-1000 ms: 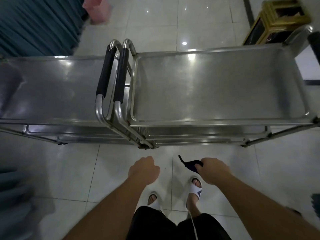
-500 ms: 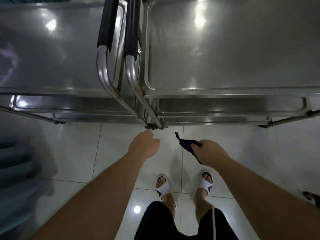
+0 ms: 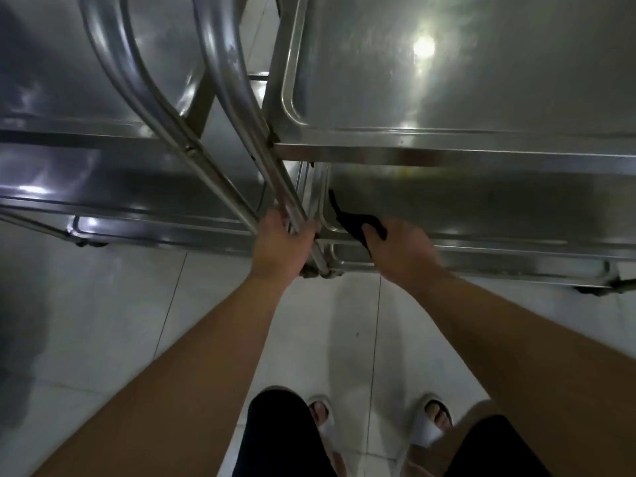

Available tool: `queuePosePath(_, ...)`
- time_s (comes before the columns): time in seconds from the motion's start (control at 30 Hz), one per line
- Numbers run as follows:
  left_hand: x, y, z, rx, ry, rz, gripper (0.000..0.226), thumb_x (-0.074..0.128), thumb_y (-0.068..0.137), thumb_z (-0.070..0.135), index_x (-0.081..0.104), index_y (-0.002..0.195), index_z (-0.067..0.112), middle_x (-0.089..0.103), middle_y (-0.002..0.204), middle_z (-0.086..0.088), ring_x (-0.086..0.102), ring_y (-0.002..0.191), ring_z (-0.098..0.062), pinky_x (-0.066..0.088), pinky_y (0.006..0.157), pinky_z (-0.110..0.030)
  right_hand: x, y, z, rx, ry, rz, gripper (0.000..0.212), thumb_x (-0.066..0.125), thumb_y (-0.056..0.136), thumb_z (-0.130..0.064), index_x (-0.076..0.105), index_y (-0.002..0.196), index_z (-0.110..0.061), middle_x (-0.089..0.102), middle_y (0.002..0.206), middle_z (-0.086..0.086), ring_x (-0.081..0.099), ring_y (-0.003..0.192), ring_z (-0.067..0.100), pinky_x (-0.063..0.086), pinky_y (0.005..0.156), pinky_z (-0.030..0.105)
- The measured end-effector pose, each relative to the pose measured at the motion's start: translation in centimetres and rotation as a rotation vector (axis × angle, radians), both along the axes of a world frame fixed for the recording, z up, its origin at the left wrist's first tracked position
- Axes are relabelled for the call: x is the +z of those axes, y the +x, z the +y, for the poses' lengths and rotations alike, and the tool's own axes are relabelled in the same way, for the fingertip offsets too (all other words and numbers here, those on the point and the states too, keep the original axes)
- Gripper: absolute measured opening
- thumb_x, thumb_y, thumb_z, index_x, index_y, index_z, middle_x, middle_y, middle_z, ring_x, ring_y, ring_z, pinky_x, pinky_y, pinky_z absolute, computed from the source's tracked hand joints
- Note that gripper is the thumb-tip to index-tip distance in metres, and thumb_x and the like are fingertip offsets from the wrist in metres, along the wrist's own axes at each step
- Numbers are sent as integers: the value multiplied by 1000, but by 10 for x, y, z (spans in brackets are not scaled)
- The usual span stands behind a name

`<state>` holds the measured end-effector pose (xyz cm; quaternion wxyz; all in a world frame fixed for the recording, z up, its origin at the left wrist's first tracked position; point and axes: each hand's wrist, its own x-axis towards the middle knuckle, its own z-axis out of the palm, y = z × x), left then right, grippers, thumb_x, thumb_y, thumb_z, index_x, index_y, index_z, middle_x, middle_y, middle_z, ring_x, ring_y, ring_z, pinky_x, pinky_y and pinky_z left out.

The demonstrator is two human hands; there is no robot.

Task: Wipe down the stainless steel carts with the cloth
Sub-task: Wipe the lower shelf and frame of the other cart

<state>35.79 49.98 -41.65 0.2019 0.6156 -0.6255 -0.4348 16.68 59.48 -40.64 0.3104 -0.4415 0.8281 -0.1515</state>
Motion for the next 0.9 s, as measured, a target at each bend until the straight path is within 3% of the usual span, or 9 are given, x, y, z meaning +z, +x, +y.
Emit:
queuePosePath(0.07, -16, -10, -10, 79, -80, 94, 28, 76, 89, 43, 60, 110, 34, 65, 89, 28, 57, 78, 29, 37, 59, 6, -21, -2, -20, -3, -68, 64, 43, 39, 106, -56, 64, 121, -26, 65, 100, 1, 64, 91, 30, 58, 81, 43)
queuePosePath(0.13, -30, -19, -19, 152, -113, 206, 16, 76, 88, 41, 65, 92, 30, 68, 73, 23, 64, 68, 12, 43, 57, -2, -43, 1, -38, 34, -144, 164, 44, 38, 107, -55, 63, 125, -24, 61, 103, 2, 61, 99, 33, 55, 84, 43)
queuePosePath(0.2, -46, -24, -26, 188, -150, 316, 22, 75, 91, 34, 68, 81, 16, 64, 62, 11, 61, 57, 0, 47, 55, -13, -64, 7, -52, 81, -234, 238, 43, 41, 108, -50, 64, 127, -20, 66, 114, 8, 60, 105, 38, 52, 87, 44)
queuePosePath(0.33, -63, -35, -33, 244, -240, 477, 30, 67, 84, 25, 70, 74, -2, 68, 63, -6, 63, 58, -10, 50, 56, -20, -100, 21, -75, 220, -335, 254, 41, 42, 110, -42, 60, 141, -23, 63, 140, 4, 55, 122, 35, 46, 103, 44)
queuePosePath(0.43, -68, -40, -38, 252, -316, 486, 38, 63, 79, 27, 61, 71, -10, 59, 61, -16, 56, 57, -17, 45, 57, -27, -112, 27, -93, 461, -346, 228, 47, 35, 111, -46, 47, 155, -37, 45, 162, -11, 36, 149, 25, 32, 120, 44)
queuePosePath(0.53, -71, -44, -39, 254, -364, 532, 45, 62, 76, 34, 57, 72, -11, 56, 63, -17, 55, 58, -22, 45, 59, -32, -120, 25, -99, 555, -350, 263, 50, 34, 110, -48, 44, 158, -39, 34, 168, -16, 22, 158, 18, 23, 127, 43)
queuePosePath(0.7, -66, -47, -34, 280, -386, 546, 37, 61, 73, 37, 49, 61, 5, 48, 59, -13, 50, 56, -23, 43, 57, -36, -124, -27, -55, 294, -272, 348, 50, 33, 111, -46, 44, 158, -32, 31, 170, -11, 24, 158, 21, 26, 126, 44)
queuePosePath(0.77, -63, -48, -32, 298, -369, 537, 29, 61, 72, 39, 49, 61, 14, 47, 59, -11, 50, 56, -22, 43, 57, -35, -122, -75, -23, 160, -251, 410, 49, 36, 112, -42, 48, 156, -27, 36, 169, -6, 31, 156, 25, 28, 126, 42)
queuePosePath(0.9, -66, -50, -31, 307, -369, 543, 29, 60, 70, 40, 49, 62, 14, 47, 58, -10, 49, 54, -21, 41, 52, -31, -120, -187, 47, -164, -186, 487, 48, 41, 110, -33, 55, 151, -12, 46, 162, 13, 41, 148, 39, 31, 124, 47)
